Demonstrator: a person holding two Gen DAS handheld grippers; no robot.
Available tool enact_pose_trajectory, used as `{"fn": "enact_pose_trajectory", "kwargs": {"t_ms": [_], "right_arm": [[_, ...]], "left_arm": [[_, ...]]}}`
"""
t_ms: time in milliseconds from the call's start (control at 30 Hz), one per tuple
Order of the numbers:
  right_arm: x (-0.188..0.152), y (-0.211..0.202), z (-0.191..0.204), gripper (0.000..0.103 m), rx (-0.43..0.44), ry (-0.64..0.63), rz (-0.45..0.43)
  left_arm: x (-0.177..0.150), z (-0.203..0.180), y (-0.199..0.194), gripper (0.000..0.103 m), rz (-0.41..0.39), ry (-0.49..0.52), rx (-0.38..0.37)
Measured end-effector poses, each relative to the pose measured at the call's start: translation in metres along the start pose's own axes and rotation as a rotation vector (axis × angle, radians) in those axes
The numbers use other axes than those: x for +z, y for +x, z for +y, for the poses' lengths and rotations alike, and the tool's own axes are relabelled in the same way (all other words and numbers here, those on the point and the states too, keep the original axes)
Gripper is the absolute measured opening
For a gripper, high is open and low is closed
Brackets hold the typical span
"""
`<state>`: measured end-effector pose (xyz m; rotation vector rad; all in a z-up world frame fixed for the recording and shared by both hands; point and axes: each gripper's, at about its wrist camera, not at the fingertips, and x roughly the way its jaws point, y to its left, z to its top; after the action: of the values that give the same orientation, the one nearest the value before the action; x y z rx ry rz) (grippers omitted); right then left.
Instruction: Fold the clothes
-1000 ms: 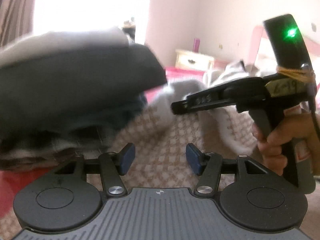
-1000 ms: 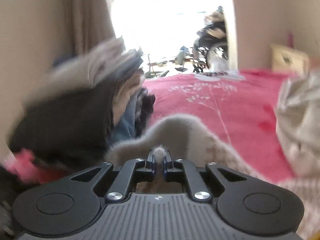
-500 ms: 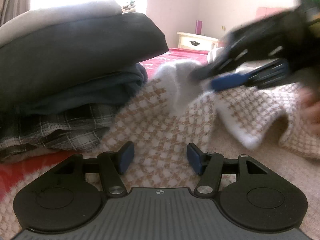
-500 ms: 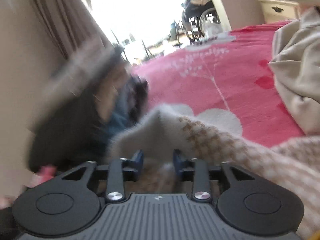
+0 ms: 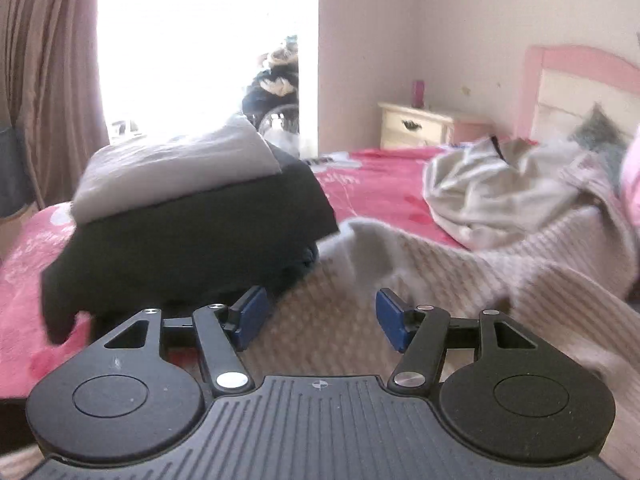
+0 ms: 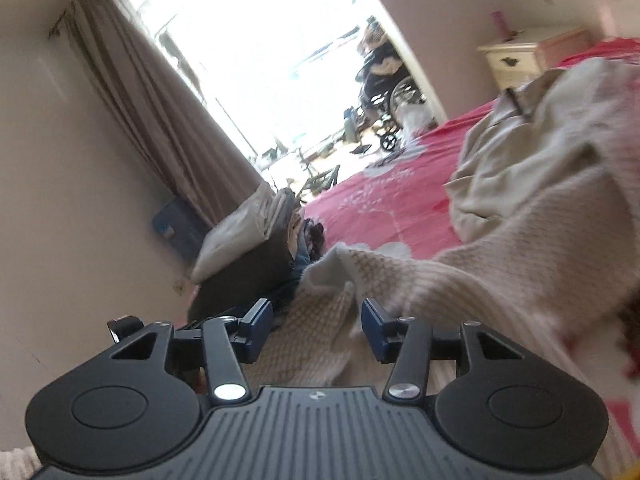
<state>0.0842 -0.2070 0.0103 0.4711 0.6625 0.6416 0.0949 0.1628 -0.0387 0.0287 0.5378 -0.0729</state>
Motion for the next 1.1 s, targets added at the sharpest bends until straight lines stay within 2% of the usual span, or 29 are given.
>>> {"fn": "enact_pose_trajectory", "kwargs": {"t_ms": [100, 167, 300, 367, 433, 500, 567, 633, 700, 833, 933, 967, 1033, 1100], "right_arm": [[-0.020, -0.042, -0.002, 0.052, -0.006, 0.055, 0.012], [-0.043, -0.058, -0.002, 0.052, -0.019, 0.077, 0.056], [-0.096, -0.059, -0.007, 0.052, -0.067, 0.107, 0.212], [-0.124, -0.055, -0.008, 0.052, -0.120, 0.090, 0.283], [-0.148, -0.063, -0.015, 0.052, -0.169, 0.137, 0.315], [-0.169, -0.081, -0.031, 0.052, -0.203, 0.278, 0.321], [-0.183, -0.105, -0.048, 0.052, -0.279, 0.397, 0.295], [-0.184, -0.131, -0.064, 0.052, -0.378, 0.433, 0.224], [-0.168, -0.152, -0.079, 0.052, -0.479, 0.409, 0.150], [-0.133, -0.169, -0.121, 0.056, -0.636, 0.337, 0.080], [-0.126, -0.166, -0.163, 0.063, -0.685, 0.365, 0.113], [-0.129, -0.165, -0.177, 0.063, -0.675, 0.411, 0.129], [-0.139, -0.159, -0.198, 0.063, -0.575, 0.524, 0.176], [-0.151, -0.153, -0.200, 0.064, -0.503, 0.580, 0.216]], "left_arm": [[-0.014, -0.005, -0.046, 0.061, 0.056, 0.024, -0.043], [-0.028, -0.014, -0.068, 0.061, 0.110, 0.045, -0.080], [-0.059, -0.034, -0.083, 0.061, 0.205, 0.082, -0.111], [-0.080, -0.036, -0.092, 0.061, 0.269, 0.076, -0.118], [-0.103, -0.023, -0.110, 0.061, 0.345, 0.030, -0.110], [-0.125, -0.004, -0.126, 0.061, 0.423, -0.038, -0.098], [-0.144, 0.012, -0.143, 0.061, 0.482, -0.105, -0.105], [-0.160, 0.023, -0.157, 0.061, 0.529, -0.155, -0.116], [-0.171, 0.025, -0.166, 0.061, 0.556, -0.174, -0.129], [-0.185, 0.015, -0.166, 0.061, 0.573, -0.183, -0.163], [-0.185, -0.008, -0.169, 0.060, 0.522, -0.095, -0.197], [-0.184, -0.019, -0.169, 0.061, 0.495, -0.046, -0.212], [-0.180, -0.042, -0.165, 0.061, 0.442, 0.050, -0.242], [-0.176, -0.062, -0.160, 0.061, 0.394, 0.127, -0.277]]}}
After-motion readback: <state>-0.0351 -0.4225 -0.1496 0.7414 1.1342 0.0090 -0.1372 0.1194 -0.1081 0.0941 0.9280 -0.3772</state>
